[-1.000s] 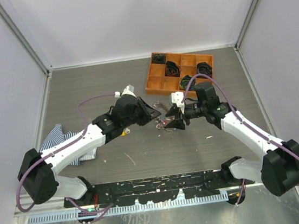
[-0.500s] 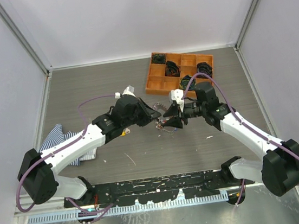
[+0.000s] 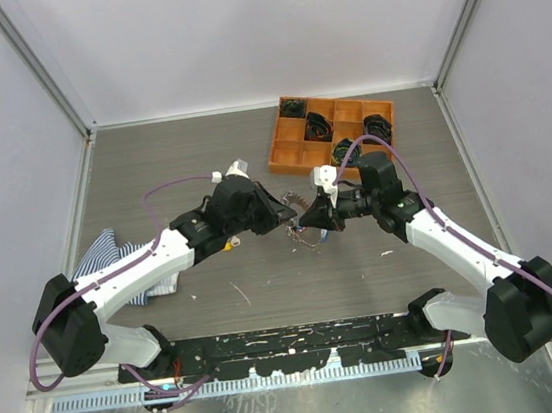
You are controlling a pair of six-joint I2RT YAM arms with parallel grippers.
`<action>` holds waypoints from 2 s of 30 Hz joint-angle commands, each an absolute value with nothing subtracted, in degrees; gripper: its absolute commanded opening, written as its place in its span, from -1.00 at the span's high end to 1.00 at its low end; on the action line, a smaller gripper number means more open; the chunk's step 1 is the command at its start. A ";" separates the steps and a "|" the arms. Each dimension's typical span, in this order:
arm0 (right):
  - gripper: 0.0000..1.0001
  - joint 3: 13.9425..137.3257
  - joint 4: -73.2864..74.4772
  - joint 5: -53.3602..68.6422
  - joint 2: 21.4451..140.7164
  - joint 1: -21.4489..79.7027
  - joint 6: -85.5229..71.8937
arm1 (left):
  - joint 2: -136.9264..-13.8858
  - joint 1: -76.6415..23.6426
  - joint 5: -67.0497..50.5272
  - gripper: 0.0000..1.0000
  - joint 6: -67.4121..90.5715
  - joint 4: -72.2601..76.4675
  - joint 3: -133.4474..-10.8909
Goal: Remove the keys from the keyring
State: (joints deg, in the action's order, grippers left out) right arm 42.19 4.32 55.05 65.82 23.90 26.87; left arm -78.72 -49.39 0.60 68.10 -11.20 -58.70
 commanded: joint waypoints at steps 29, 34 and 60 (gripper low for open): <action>0.56 42.94 3.37 53.45 64.83 25.34 29.64 | -76.05 -49.64 -7.21 1.00 68.65 -4.57 -62.67; 0.60 42.89 3.58 56.22 64.91 25.31 30.13 | -75.26 -49.55 -7.38 1.00 68.32 -4.61 -62.38; 0.98 57.78 28.63 32.89 69.85 30.49 47.22 | -78.52 -49.08 6.01 1.00 52.45 -2.13 -59.58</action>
